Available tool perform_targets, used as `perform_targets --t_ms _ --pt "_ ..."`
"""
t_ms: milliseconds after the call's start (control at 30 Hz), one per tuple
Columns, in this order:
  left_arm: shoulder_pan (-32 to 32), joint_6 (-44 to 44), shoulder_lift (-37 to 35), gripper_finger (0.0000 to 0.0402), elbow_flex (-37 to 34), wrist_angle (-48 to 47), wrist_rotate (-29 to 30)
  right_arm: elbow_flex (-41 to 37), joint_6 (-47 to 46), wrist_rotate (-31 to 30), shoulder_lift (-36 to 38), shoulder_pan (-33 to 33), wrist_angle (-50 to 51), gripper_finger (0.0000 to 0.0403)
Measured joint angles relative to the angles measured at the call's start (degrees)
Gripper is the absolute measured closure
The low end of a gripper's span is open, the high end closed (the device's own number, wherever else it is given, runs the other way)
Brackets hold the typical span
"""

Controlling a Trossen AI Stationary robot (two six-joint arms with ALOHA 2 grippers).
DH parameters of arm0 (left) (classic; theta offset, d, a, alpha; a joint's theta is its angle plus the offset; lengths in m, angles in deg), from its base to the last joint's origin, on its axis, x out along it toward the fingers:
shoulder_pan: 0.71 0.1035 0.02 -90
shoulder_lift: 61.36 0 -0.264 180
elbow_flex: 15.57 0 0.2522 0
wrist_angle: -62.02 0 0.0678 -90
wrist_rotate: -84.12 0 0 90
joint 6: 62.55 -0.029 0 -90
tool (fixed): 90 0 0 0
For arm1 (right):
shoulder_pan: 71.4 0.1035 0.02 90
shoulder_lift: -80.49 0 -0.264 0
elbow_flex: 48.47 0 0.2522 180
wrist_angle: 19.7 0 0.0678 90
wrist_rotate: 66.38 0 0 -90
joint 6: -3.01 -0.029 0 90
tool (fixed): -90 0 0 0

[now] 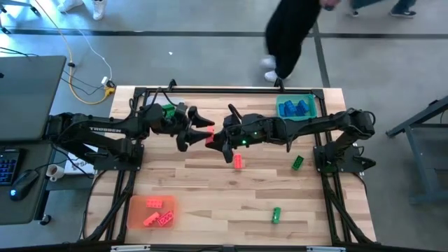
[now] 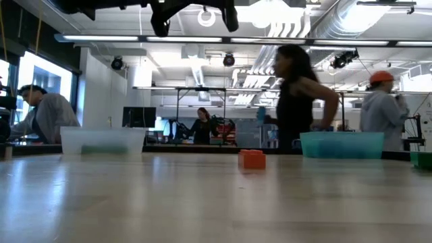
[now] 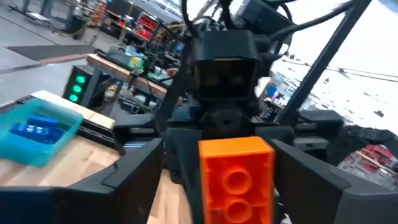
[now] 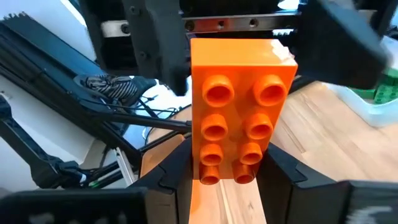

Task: Sort & place blocks by color
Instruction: Put the orange game piece into the orange bin

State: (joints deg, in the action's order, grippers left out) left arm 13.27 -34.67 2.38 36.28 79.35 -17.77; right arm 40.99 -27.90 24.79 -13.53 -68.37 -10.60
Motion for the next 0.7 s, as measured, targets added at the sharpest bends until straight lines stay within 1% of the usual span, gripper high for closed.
perform_targets --t_ms 167,467,567,633,700 --pt "0.0 0.0 0.0 0.0179 0.0 0.0 -1.2 0.0 -0.3 0.4 0.0 -0.2 -0.1 0.0291" --pt "0.0 -2.1 -0.1 0.029 0.0 0.0 -1.6 0.0 0.3 0.2 0.0 -0.2 0.1 0.0291" --pt "0.0 -2.1 -0.1 0.0294 0.0 0.0 -2.7 0.0 0.4 0.2 0.0 -0.2 0.1 0.0288" --pt "0.0 -2.4 -0.1 0.0294 0.0 0.1 -3.0 0.0 0.2 0.0 0.0 -0.2 0.0 0.0258" --pt "0.0 -3.1 0.0 0.0294 0.0 -0.2 -3.1 0.0 -0.4 -0.8 0.0 -0.1 -0.7 0.0218"
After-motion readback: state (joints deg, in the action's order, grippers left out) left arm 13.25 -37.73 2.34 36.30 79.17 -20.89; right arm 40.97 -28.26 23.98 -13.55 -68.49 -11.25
